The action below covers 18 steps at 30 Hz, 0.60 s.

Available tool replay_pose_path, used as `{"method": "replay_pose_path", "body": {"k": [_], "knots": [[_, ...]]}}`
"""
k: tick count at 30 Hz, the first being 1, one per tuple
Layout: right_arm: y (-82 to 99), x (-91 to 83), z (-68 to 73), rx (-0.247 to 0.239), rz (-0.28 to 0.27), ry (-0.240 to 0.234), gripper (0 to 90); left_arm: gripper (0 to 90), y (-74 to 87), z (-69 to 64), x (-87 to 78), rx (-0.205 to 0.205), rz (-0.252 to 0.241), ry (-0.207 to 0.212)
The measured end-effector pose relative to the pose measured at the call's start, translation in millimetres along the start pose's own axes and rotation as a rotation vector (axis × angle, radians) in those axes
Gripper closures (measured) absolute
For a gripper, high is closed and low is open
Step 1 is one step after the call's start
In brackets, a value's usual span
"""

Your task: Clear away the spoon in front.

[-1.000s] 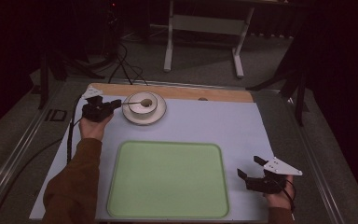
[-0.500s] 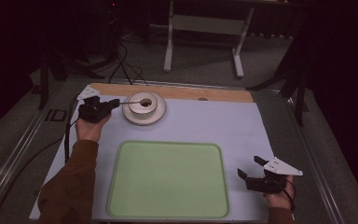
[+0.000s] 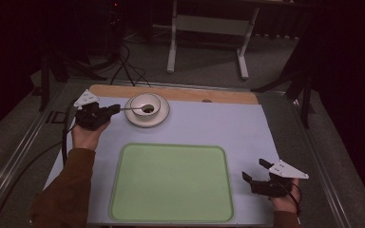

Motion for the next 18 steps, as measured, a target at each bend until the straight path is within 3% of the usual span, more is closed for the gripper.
{"method": "replay_pose_path", "body": {"k": [12, 18], "knots": [[0.1, 0.5, 0.2, -0.001, 0.002, 0.0, 13.8, 89.2, 7.5, -2.8, -16.6, 0.002, -0.017, -0.004], [0.1, 0.1, 0.1, 0.0, 0.001, 0.0, 13.8, 89.2, 9.7, -10.4, -22.3, 0.001, -0.011, 0.028]]}}
Point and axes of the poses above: each handheld gripper's, and its own axes: x roughly forward along the jaws, y roughly out of its underside, z roughly to its left, the point moved 8 cm from there along x, roughly forward along the jaws, and after that the axes turned 13 degrees about -y, right-handed, at the moved point
